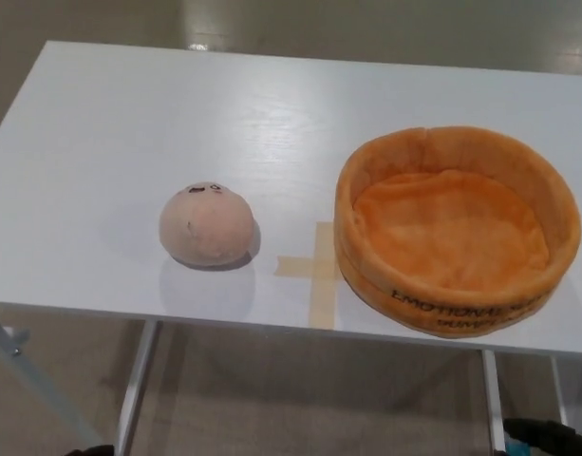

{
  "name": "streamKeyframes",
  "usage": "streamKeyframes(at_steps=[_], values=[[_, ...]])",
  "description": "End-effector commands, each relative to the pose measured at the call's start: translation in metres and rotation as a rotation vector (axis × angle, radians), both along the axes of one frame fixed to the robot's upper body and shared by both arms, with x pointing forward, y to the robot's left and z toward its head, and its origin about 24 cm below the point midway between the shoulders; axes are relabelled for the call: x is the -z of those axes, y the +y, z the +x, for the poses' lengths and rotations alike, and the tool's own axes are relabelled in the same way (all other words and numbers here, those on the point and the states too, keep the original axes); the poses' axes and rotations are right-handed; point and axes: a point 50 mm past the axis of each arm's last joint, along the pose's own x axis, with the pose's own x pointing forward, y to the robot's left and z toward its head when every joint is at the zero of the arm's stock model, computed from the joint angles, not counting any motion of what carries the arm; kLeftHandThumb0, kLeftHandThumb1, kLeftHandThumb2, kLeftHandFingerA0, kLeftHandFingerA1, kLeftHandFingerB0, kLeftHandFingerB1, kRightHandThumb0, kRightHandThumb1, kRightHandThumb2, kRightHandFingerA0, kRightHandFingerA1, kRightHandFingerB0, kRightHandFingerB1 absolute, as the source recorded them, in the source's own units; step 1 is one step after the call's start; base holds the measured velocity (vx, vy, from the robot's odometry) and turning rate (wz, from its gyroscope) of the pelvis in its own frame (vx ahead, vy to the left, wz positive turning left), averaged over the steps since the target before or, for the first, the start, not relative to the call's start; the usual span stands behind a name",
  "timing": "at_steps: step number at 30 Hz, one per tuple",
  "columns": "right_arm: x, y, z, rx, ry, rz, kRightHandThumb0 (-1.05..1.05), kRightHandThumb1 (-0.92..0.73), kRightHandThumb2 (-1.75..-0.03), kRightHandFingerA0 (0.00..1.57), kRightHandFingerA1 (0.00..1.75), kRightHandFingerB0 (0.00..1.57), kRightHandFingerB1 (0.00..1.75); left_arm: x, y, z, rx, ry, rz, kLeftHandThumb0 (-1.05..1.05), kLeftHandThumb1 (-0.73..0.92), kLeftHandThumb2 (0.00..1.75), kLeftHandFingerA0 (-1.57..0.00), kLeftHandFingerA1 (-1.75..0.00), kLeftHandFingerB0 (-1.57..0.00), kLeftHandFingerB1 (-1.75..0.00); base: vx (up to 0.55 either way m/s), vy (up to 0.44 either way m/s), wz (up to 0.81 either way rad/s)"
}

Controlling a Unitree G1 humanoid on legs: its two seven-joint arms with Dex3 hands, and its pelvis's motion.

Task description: Use the left hand to pick up the pink round toy on the left and place it inside the orange plate on the desk.

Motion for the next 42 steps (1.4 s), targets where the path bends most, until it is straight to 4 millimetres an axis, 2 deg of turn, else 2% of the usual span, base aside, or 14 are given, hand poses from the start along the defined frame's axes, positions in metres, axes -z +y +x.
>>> streamKeyframes(at_steps=[1, 9, 10, 12, 13, 15, 21, 22, 24, 29, 30, 35, 36, 42], values=[[0.000, 0.000, -0.003, 0.027, -0.034, -0.010, -0.24, -0.55, -0.55, 0.63, 0.63, 0.59, 0.48, -0.001, 0.003, -0.004, -0.028, -0.038, -0.005, -0.37, 0.48, 0.55, -0.34, -0.36, -0.37, -0.33, 0.00, 0.000, 0.00], [0.001, 0.000, -0.003, 0.024, -0.029, -0.010, -0.28, -0.55, -0.55, 0.61, 0.61, 0.58, 0.47, -0.001, 0.001, -0.004, 0.062, -0.044, 0.001, -0.40, 0.48, 0.56, -0.25, -0.34, -0.29, -0.31, 0.00, 0.000, 0.00], [0.000, 0.000, -0.003, 0.033, -0.033, -0.004, -0.25, -0.55, -0.55, 0.63, 0.61, 0.59, 0.48, -0.003, -0.001, -0.004, 0.185, -0.041, -0.012, -0.27, 0.38, 0.90, -0.01, -0.51, 0.00, -0.47, 0.00, 0.000, 0.00], [0.000, 0.000, -0.003, 0.036, -0.035, -0.004, -0.25, -0.55, -0.55, 0.63, 0.61, 0.59, 0.48, -0.003, -0.003, -0.005, 0.238, -0.037, -0.020, -0.27, 0.38, 0.90, -0.01, -0.51, 0.00, -0.47, 0.00, 0.000, 0.00], [0.000, -0.001, -0.003, 0.030, -0.034, -0.010, -0.25, -0.55, -0.56, 0.62, 0.60, 0.58, 0.47, -0.004, -0.004, -0.005, 0.357, -0.012, 0.016, -0.43, 0.47, 0.57, -0.07, -0.23, -0.12, -0.28, 0.00, 0.000, 0.00], [0.000, -0.001, -0.003, 0.025, -0.032, -0.014, -0.25, -0.56, -0.56, 0.60, 0.59, 0.57, 0.47, -0.004, -0.007, -0.005, 0.456, 0.005, 0.026, -0.45, 0.48, 0.55, 0.00, -0.26, -0.10, -0.28, 0.00, 0.000, 0.00], [-0.001, -0.001, -0.001, 0.023, -0.039, -0.014, -0.25, -0.55, -0.55, 0.63, 0.63, 0.59, 0.48, -0.020, -0.024, -0.007, 0.923, -0.028, 0.016, -0.58, 0.53, 0.56, -0.04, -0.25, -0.11, -0.28, 0.00, 0.000, 0.00], [-0.002, -0.001, -0.001, 0.025, -0.044, -0.014, -0.24, -0.54, -0.55, 0.63, 0.65, 0.60, 0.49, -0.024, -0.027, -0.008, 0.977, -0.050, 0.020, -0.57, 0.37, 0.78, 0.00, -0.33, -0.10, -0.42, 0.00, 0.000, 0.00], [-0.002, -0.001, 0.000, 0.031, -0.044, -0.007, -0.24, -0.54, -0.55, 0.63, 0.62, 0.60, 0.47, -0.037, -0.036, -0.007, 1.078, -0.109, 0.032, -0.65, 0.43, 0.73, -0.06, -0.30, -0.11, -0.38, 0.00, 0.000, 0.00], [-0.001, 0.000, -0.001, 0.026, -0.039, -0.007, -0.24, -0.56, -0.56, 0.62, 0.59, 0.57, 0.46, -0.066, -0.054, -0.008, 1.226, -0.185, 0.008, -0.34, 0.36, 0.93, 0.00, -0.49, 0.00, -0.47, 0.00, 0.000, 0.00], [-0.001, 0.000, -0.001, 0.024, -0.040, -0.008, -0.24, -0.56, -0.56, 0.62, 0.59, 0.57, 0.47, -0.070, -0.057, -0.009, 1.242, -0.203, -0.018, -0.54, 0.56, 0.57, -0.19, -0.30, -0.20, -0.28, 0.00, 0.000, 0.00], [-0.001, 0.000, -0.001, 0.027, -0.042, -0.009, -0.23, -0.55, -0.56, 0.62, 0.62, 0.59, 0.47, -0.110, -0.084, -0.012, 1.412, -0.313, -0.157, -0.56, 0.55, 0.57, -0.25, -0.31, -0.25, -0.29, 0.00, 0.000, 0.00], [-0.001, 0.000, -0.001, 0.027, -0.041, -0.007, -0.23, -0.56, -0.56, 0.62, 0.59, 0.58, 0.47, -0.121, -0.089, -0.011, 1.449, -0.327, -0.202, -0.59, 0.46, 0.74, -0.15, -0.41, -0.20, -0.39, 0.00, 0.000, 0.00], [-0.002, 0.001, 0.001, 0.025, -0.049, 0.000, -0.24, -0.56, -0.56, 0.63, 0.62, 0.58, 0.48, -0.177, -0.108, -0.011, 1.615, -0.533, -0.281, -0.57, 0.57, 0.58, -0.28, -0.33, -0.30, -0.31, 0.00, 0.000, 0.00]])
